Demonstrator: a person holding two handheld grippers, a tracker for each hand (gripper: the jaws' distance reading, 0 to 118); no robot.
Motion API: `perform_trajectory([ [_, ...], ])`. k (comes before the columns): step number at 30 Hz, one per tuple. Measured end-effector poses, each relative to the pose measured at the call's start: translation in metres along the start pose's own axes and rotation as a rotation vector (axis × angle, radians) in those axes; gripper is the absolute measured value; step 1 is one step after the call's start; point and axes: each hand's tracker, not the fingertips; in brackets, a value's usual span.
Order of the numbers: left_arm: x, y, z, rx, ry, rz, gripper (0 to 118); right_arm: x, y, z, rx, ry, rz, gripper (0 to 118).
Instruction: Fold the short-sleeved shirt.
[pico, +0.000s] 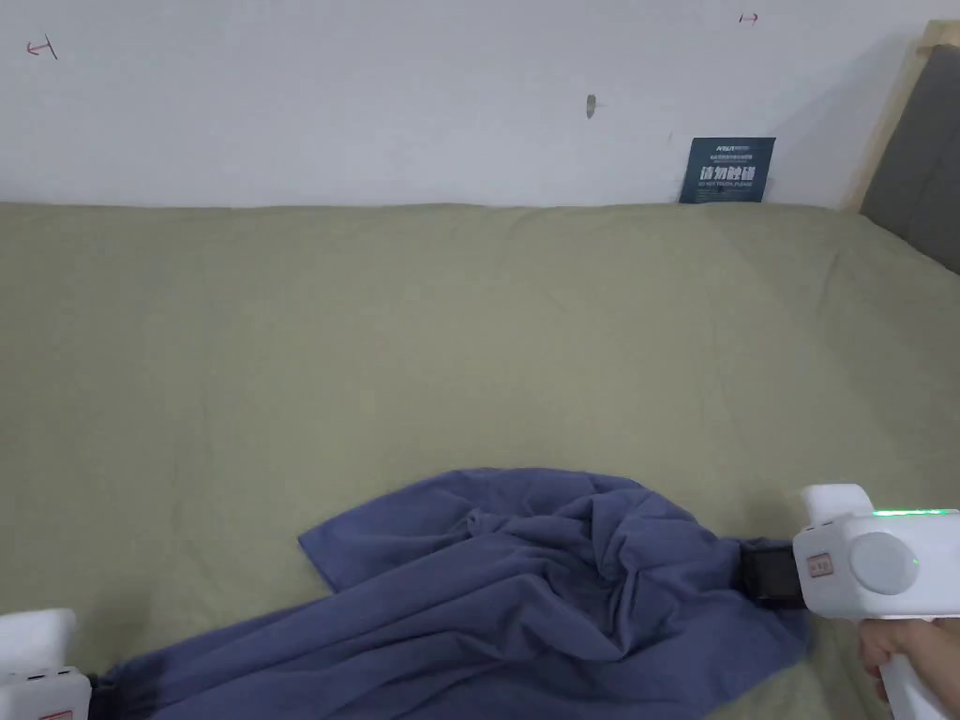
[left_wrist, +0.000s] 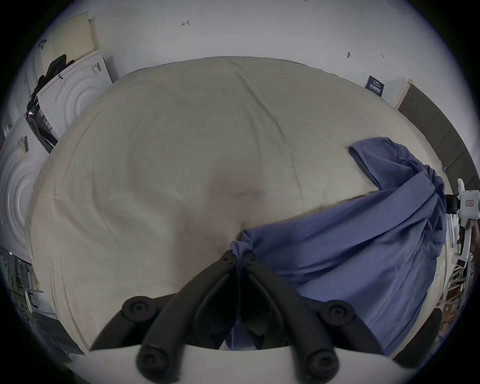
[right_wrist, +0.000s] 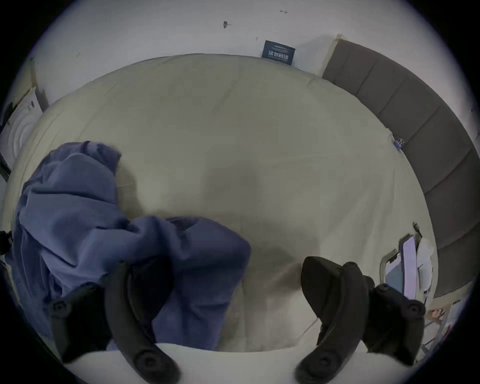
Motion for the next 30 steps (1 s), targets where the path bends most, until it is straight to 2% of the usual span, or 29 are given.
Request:
perform_trajectory([
  [1, 0.000, 0.000, 0.001, -0.001, -0.002, 0.000, 1, -0.002, 0.001, 0.007, 0.007, 0.033, 0.010, 54],
  [2, -0.006, 0.006, -0.004, -0.004, -0.005, 0.005, 1, -0.004, 0.001, 0.019, 0.031, 0.001, 0.025, 16],
  [3, -0.008, 0.008, -0.002, -0.010, -0.014, 0.017, 1, -0.005, 0.002, 0.028, 0.067, -0.010, 0.039, 0],
  [4, -0.013, 0.010, 0.004, -0.011, -0.035, 0.057, 1, -0.005, 0.005, 0.038, 0.096, -0.039, 0.040, 0],
  [6, -0.024, 0.013, 0.018, -0.005, -0.076, 0.134, 1, 0.001, 0.009, 0.063, 0.128, 0.000, 0.035, 0],
  [10, -0.039, 0.028, 0.084, 0.117, -0.052, 0.118, 1, 0.015, 0.020, 0.131, 0.266, -0.002, 0.045, 0],
  [12, -0.049, 0.039, 0.119, 0.194, -0.036, 0.110, 1, 0.020, 0.025, 0.166, 0.312, 0.030, 0.028, 0],
  [18, -0.075, 0.086, 0.218, 0.364, 0.068, 0.125, 1, 0.010, 0.044, 0.261, 0.484, 0.008, 0.043, 0],
  [25, -0.063, 0.154, 0.292, 0.495, 0.146, 0.083, 1, 0.006, 0.103, 0.326, 0.599, -0.034, 0.057, 0],
  [30, -0.044, 0.207, 0.308, 0.561, 0.196, 0.086, 1, 0.006, 0.157, 0.343, 0.642, -0.067, 0.034, 0],
])
